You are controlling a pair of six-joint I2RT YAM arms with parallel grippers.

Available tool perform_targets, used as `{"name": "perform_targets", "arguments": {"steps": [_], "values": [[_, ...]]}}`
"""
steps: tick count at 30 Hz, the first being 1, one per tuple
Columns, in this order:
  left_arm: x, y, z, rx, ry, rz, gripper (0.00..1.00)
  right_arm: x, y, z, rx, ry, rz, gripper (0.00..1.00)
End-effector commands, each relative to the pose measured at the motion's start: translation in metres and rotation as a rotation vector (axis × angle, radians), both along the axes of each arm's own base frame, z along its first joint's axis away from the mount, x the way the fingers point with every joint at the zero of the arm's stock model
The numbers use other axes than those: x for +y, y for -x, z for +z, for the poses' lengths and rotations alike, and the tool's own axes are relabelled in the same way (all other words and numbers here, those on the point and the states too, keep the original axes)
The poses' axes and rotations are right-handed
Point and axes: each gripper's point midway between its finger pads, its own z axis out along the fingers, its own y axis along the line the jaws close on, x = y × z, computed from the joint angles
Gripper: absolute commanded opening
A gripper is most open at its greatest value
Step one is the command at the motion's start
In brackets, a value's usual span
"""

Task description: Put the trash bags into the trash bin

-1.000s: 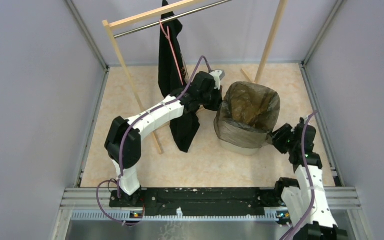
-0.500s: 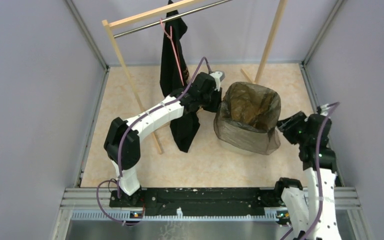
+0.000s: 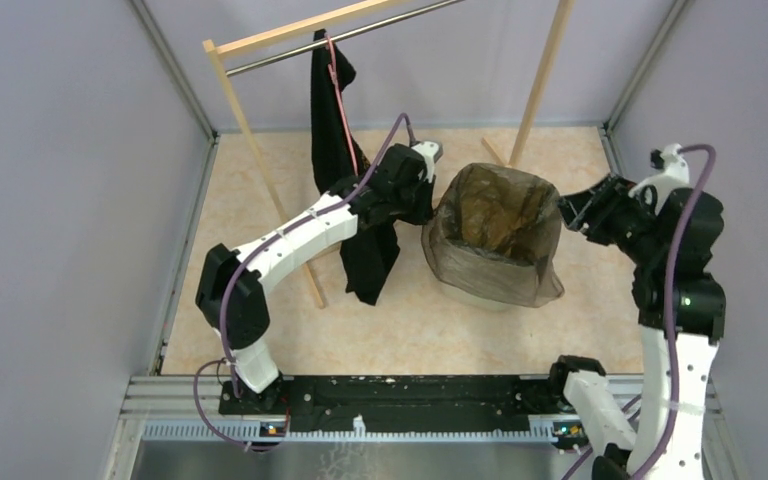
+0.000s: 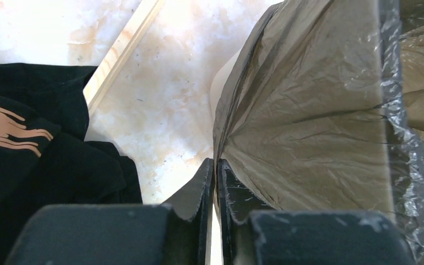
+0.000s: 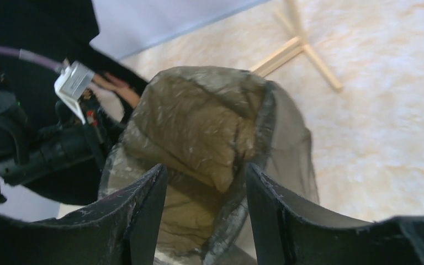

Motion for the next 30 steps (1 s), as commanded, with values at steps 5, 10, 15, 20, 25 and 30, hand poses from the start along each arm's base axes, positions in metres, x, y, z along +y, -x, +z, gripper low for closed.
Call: {"name": "perform_targets", "arguments": {"steps": [5, 10, 15, 20, 25, 30], "values": [[0.003, 0.006, 0.006, -0.019, 0.026, 0.002, 0.0, 0.075, -0.025, -0.004, 0.103, 0.086, 0.44, 0.53], [-0.001, 0.008, -0.02, 0.03, 0.019, 0.004, 0.0, 0.088, -0.04, -0.047, 0.329, 0.363, 0.411, 0.49], [-0.003, 0.011, -0.036, 0.065, 0.003, 0.002, 0.0, 0.097, -0.041, -0.089, 0.484, 0.515, 0.456, 0.42], [-0.003, 0.01, -0.03, 0.047, 0.006, 0.003, 0.0, 0.096, -0.035, -0.123, 0.604, 0.637, 0.503, 0.4], [-0.002, 0.008, -0.03, 0.038, -0.002, 0.006, 0.0, 0.098, -0.024, -0.152, 0.692, 0.665, 0.548, 0.33], [0.001, 0.006, -0.029, 0.023, -0.014, 0.008, 0.0, 0.099, -0.016, -0.174, 0.72, 0.653, 0.571, 0.28]]}}
